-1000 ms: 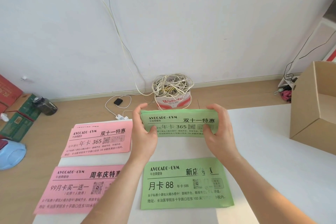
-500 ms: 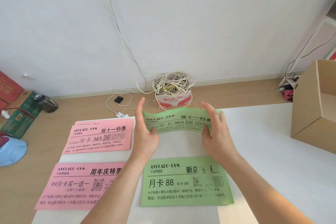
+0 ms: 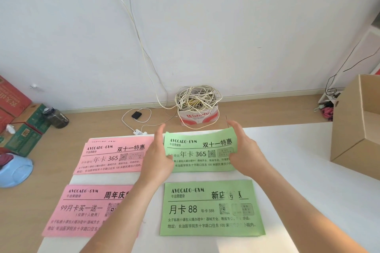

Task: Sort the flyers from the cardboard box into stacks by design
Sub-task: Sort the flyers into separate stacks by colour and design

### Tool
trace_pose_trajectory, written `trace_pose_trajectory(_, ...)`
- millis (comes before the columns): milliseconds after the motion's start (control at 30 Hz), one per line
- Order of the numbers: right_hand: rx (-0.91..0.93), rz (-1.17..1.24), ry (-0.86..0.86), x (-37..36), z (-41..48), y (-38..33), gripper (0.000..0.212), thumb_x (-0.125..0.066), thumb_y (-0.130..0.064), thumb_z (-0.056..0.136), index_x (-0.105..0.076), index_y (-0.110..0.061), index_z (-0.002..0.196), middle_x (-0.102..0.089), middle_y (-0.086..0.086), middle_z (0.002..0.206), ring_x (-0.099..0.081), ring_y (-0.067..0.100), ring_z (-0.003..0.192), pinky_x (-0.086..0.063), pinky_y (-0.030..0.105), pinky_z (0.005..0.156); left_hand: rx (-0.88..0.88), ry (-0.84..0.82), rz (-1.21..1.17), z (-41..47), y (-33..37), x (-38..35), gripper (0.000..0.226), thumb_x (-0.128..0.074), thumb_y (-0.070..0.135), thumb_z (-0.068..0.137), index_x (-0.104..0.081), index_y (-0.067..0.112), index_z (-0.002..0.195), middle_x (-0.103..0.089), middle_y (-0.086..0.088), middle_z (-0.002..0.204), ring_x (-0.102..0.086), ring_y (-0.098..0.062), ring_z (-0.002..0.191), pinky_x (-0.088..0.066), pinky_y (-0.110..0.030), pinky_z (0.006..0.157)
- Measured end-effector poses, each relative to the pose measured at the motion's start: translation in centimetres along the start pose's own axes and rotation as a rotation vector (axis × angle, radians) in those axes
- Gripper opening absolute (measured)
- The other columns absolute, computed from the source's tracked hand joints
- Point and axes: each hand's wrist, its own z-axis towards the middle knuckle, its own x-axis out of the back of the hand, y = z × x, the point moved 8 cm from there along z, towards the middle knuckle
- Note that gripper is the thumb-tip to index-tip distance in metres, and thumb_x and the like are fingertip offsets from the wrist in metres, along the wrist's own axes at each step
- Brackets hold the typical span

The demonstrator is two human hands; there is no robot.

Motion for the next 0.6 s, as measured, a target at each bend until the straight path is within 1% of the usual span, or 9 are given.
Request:
trace_pose_trajectory(33,-0.031,-0.032,-0.021,-0.3,0.1,0.0,0.088,-0.044,0.010,0.070,-0.022,-0.038,0.141,-0.063,0.005,0.095,-0.060,0.023,0.082,-0.054,0.037,0.068,-0.014,-0.007,0.056,-0.1,0.0,-0.1,0.085,-0.064,-0.001,0.080,-0.020,0.030,0.145,-0.054,-0.009,0.124,-0.052,-0.025,0.114,-0.036,-0.026,0.081)
trace_pose_trajectory(100,-0.060,-0.098,-0.027,-0.4,0.4,-0.1,0.084,-0.046,0.007,0.072,-0.024,-0.030,0.144,-0.061,0.008,0.098,-0.058,0.027,0.089,-0.052,0.036,0.073,-0.083,0.003,0.210,-0.2,0.4,0.0,0.084,-0.068,0.004,0.077,-0.023,0.027,0.145,-0.047,-0.010,0.122,-0.048,-0.027,0.112,-0.039,-0.031,0.086)
trace_pose_trajectory(167,-0.075,-0.158,-0.017,-0.4,0.5,-0.2,0.079,-0.047,0.005,0.074,-0.025,-0.026,0.144,-0.058,0.010,0.100,-0.055,0.028,0.090,-0.049,0.034,0.074,-0.170,-0.006,0.299,0.0,1.0,0.1,0.082,-0.071,0.010,0.076,-0.028,0.027,0.143,-0.036,-0.007,0.135,-0.037,-0.027,0.123,-0.034,-0.032,0.098)
trace_pose_trajectory(200,-0.088,-0.175,-0.014,-0.4,0.4,-0.2,0.077,-0.048,0.004,0.076,-0.026,-0.025,0.143,-0.056,0.011,0.102,-0.054,0.028,0.089,-0.047,0.033,0.074,-0.219,-0.065,0.307,0.1,1.4,-0.3,0.079,-0.073,0.017,0.075,-0.032,0.028,0.142,-0.032,-0.004,0.142,-0.030,-0.025,0.130,-0.029,-0.032,0.104)
trace_pose_trajectory(267,-0.101,-0.206,-0.009,-0.3,0.2,-0.2,0.074,-0.048,0.002,0.078,-0.026,-0.026,0.143,-0.052,0.012,0.105,-0.054,0.029,0.090,-0.043,0.031,0.073,-0.294,-0.281,0.347,0.1,2.0,-1.9,0.079,-0.075,0.037,0.073,-0.035,0.032,0.141,-0.021,0.000,0.153,-0.015,-0.021,0.140,-0.016,-0.032,0.115)
trace_pose_trajectory(333,-0.107,-0.232,0.003,-0.1,0.1,-0.3,0.073,-0.048,0.001,0.079,-0.027,-0.026,0.143,-0.050,0.013,0.108,-0.054,0.030,0.089,-0.044,0.030,0.075,-0.326,-0.463,0.448,0.0,2.1,-3.4,0.089,-0.074,0.052,0.069,-0.029,0.035,0.144,-0.011,0.002,0.157,-0.006,-0.019,0.143,-0.010,-0.038,0.117)
trace_pose_trajectory(400,-0.114,-0.246,0.008,0.0,0.1,-0.3,0.071,-0.048,0.001,0.079,-0.029,-0.025,0.143,-0.048,0.012,0.107,-0.052,0.028,0.085,-0.043,0.030,0.073,-0.359,-0.518,0.514,0.3,2.5,-3.9,0.093,-0.072,0.056,0.070,-0.023,0.035,0.146,-0.008,0.001,0.158,-0.004,-0.019,0.144,-0.007,-0.038,0.118)
trace_pose_trajectory(500,-0.132,-0.286,0.016,0.3,0.0,-0.1,0.068,-0.049,-0.001,0.080,-0.031,-0.024,0.142,-0.043,0.008,0.104,-0.052,0.028,0.082,-0.041,0.029,0.072,-0.405,-0.511,0.547,0.8,3.1,-3.9,0.090,-0.070,0.058,0.071,-0.024,0.035,0.145,-0.013,0.001,0.156,-0.008,-0.019,0.143,-0.007,-0.033,0.117)
trace_pose_trajectory(600,-0.151,-0.354,0.024,0.6,-0.2,0.1,0.064,-0.052,-0.007,0.081,-0.033,-0.023,0.140,-0.045,0.009,0.113,-0.055,0.029,0.096,-0.043,0.031,0.073,-0.414,-0.505,0.524,1.4,2.9,-3.9,0.090,-0.070,0.062,0.067,-0.027,0.038,0.142,-0.019,0.003,0.152,-0.015,-0.019,0.140,-0.013,-0.034,0.117)
